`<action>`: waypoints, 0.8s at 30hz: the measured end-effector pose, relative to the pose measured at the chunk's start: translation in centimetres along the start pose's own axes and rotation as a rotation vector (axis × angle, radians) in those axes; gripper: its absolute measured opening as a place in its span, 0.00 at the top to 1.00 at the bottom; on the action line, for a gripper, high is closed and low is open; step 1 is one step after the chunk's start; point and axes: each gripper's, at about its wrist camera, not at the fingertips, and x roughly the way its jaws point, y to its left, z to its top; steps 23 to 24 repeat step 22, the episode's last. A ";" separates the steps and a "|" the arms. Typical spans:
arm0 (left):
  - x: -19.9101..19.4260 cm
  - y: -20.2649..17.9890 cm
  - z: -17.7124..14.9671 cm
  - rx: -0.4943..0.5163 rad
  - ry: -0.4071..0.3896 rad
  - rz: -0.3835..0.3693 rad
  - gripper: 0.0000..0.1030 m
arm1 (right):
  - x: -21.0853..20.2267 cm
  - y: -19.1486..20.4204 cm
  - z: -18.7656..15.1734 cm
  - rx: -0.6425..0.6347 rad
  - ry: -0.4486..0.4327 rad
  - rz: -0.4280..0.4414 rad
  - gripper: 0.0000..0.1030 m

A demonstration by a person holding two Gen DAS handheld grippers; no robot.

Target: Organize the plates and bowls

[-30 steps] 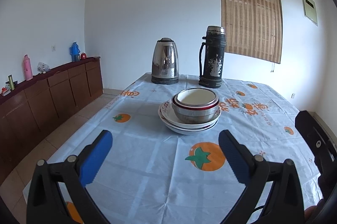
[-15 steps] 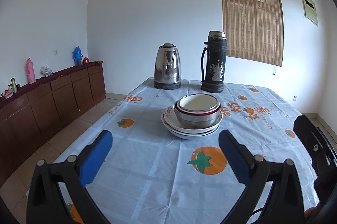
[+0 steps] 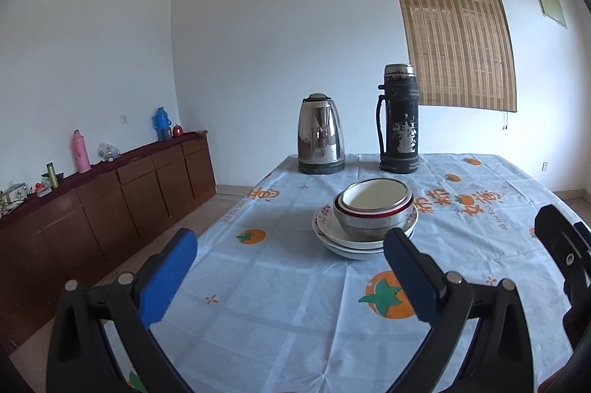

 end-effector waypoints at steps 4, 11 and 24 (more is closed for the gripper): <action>0.3 0.5 0.1 -0.040 0.023 -0.036 0.00 | -0.1 -0.2 0.1 0.008 -0.004 -0.004 0.18; -0.3 0.1 0.4 -0.022 -0.001 -0.035 0.00 | 0.0 -0.2 0.1 0.008 -0.007 -0.015 0.18; 0.3 -0.2 0.3 -0.031 0.017 -0.047 0.00 | 0.2 -0.7 0.2 0.022 0.000 -0.024 0.18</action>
